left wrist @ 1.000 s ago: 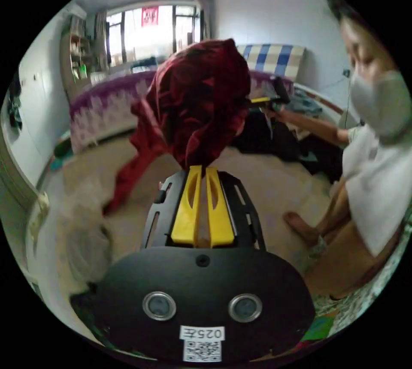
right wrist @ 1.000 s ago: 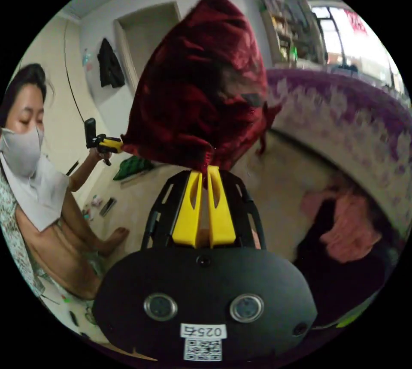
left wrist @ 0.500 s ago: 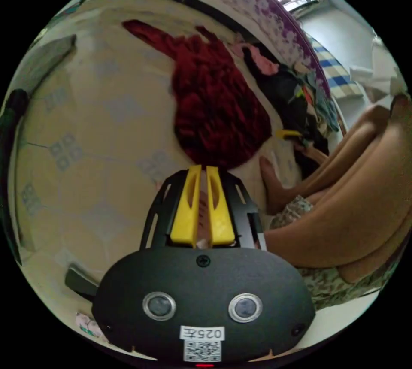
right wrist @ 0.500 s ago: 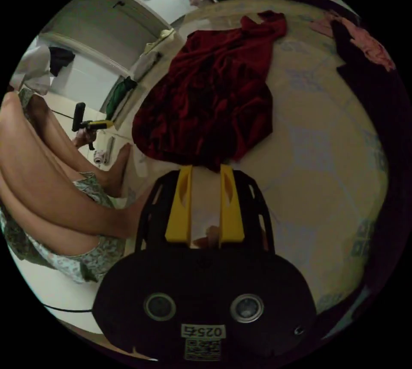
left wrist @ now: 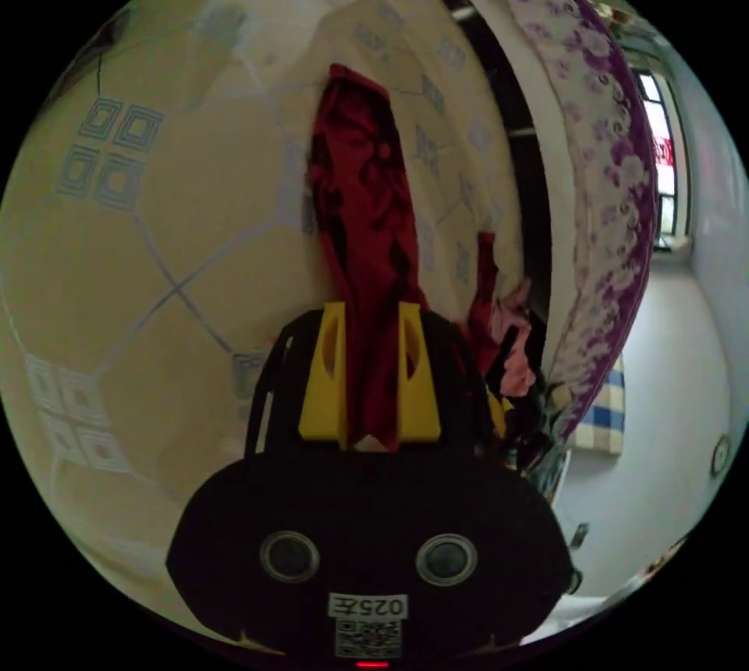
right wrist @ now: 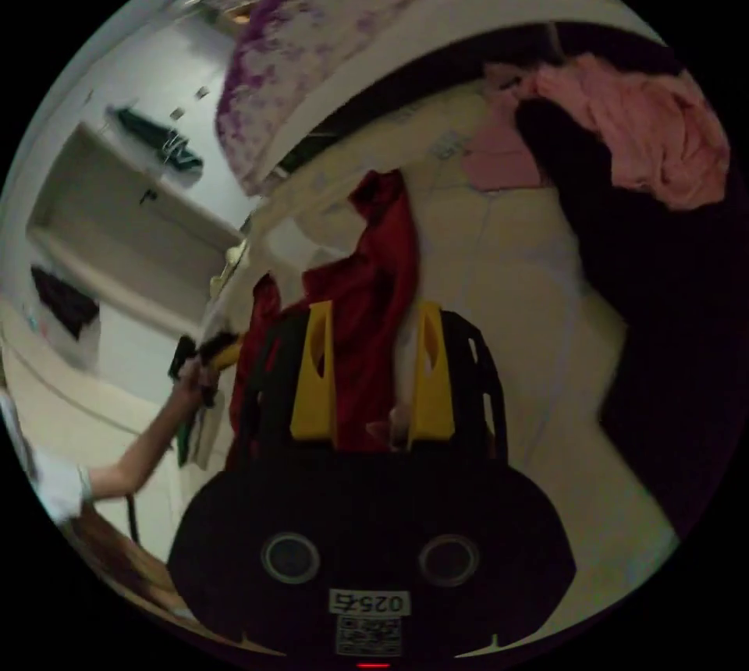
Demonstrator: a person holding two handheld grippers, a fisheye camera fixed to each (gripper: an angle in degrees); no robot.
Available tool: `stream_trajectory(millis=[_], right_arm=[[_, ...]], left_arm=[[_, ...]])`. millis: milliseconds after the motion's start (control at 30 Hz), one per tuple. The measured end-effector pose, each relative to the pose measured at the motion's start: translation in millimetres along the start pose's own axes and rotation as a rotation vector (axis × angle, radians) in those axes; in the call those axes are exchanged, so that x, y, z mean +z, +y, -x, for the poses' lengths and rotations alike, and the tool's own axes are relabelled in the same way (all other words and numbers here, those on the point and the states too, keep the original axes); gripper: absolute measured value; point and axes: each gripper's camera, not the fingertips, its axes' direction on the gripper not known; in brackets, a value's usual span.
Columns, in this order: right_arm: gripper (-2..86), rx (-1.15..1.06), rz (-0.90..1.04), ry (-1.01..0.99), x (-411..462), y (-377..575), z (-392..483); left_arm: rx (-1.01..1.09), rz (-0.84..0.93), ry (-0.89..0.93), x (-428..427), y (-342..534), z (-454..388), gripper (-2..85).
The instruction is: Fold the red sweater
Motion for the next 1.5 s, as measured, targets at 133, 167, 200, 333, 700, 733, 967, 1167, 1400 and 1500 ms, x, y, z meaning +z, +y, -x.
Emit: stream_trajectory(millis=[133, 167, 200, 333, 700, 733, 967, 1167, 1400, 1500], right_arm=[[12.6, 0.13, 0.1, -0.089, 67, -40, -4], [10.4, 0.115, 0.098, -0.045, 69, -41, 1], [5.9, 0.057, 0.136, 0.032, 73, -41, 12], [-0.4, 0.013, -0.011, 0.194, 10, -21, 12], [1.6, 0.276, 0.016, 0.243, -151, 123, -96], [3.9, 0.293, 0.054, 0.188, -150, 136, -97], [13.1, 0.005, -0.208, 0.37, -179, 138, 6], [14.7, -0.583, 0.247, 0.039, -35, 7, 115], [13.6, -0.83, 0.701, 0.19, 129, -56, 178], [11.3, -0.873, 0.768, 0.264, 145, -50, 188]], left_arm=[[0.138, 0.029, -0.129, 28, 10, -28, -0.3], [0.154, 0.018, -0.152, 28, 13, -31, -0.5], [0.161, -0.02, -0.203, 24, 19, -34, -0.9], [0.227, -0.192, -0.443, -40, 42, -14, -1.6], [-0.033, -0.233, -0.457, -193, 160, 133, -0.7], [-0.024, -0.204, -0.469, -194, 174, 129, 0.2], [0.291, -0.509, -0.704, -236, 245, 30, 2.2], [1.003, 0.007, -0.275, -136, 166, -113, 5.7], [1.259, 0.576, -0.614, 28, 129, -173, 5.7], [1.272, 0.635, -0.637, 34, 137, -175, 4.8]])
